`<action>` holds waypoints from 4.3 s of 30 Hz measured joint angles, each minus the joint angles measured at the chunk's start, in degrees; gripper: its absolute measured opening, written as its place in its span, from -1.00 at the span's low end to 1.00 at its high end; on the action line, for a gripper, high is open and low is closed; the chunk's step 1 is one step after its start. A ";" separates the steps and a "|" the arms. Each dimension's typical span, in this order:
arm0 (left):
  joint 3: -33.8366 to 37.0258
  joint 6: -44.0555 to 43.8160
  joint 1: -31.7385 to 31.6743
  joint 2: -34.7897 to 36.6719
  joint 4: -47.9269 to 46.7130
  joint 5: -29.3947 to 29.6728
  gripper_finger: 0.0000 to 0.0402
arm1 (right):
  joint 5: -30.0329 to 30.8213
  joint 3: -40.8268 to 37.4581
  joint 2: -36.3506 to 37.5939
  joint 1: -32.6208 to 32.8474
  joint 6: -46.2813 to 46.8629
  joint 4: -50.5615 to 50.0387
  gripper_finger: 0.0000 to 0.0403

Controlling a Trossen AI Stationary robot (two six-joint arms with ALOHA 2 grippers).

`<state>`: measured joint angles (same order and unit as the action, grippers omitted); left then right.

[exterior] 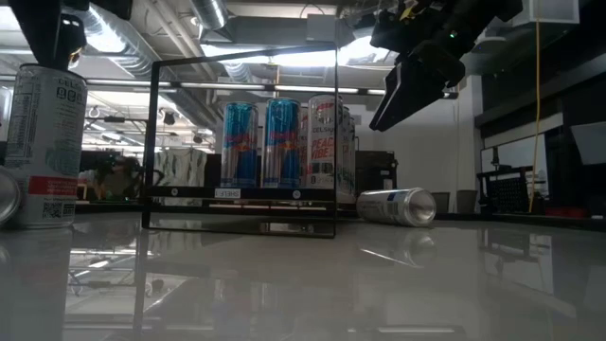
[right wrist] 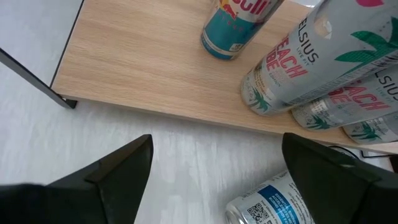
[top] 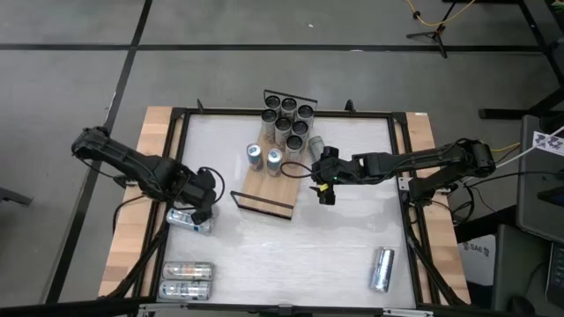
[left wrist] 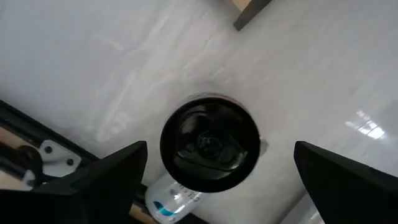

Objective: Place canned beverage on shelf
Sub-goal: Put the bottom left pink soda can on the shelf aligned with the other pink soda can

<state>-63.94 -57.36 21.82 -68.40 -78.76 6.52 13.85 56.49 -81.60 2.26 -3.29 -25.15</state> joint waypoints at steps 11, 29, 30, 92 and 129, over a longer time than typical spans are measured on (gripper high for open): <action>0.00 15.92 -0.04 -2.53 -0.18 2.28 0.99 | 0.00 0.00 0.00 0.00 0.00 0.09 0.74; 0.00 25.67 -0.04 -2.53 -0.07 2.80 0.99 | -0.02 0.00 0.00 0.00 0.00 0.13 0.74; 0.00 24.96 -0.04 -2.53 -0.07 2.82 0.99 | -0.01 0.00 0.01 0.00 0.00 0.13 0.74; 5.29 -34.88 -6.07 -2.51 0.44 8.21 0.20 | -1.49 0.00 0.00 0.00 0.63 2.29 0.74; 5.33 -33.34 -25.90 -2.53 -3.98 -2.20 0.42 | -1.51 0.00 0.00 0.00 0.63 2.38 0.74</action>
<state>-58.61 -90.70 -4.08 -70.94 -82.74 4.32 12.34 56.49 -81.60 2.26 -2.66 -22.76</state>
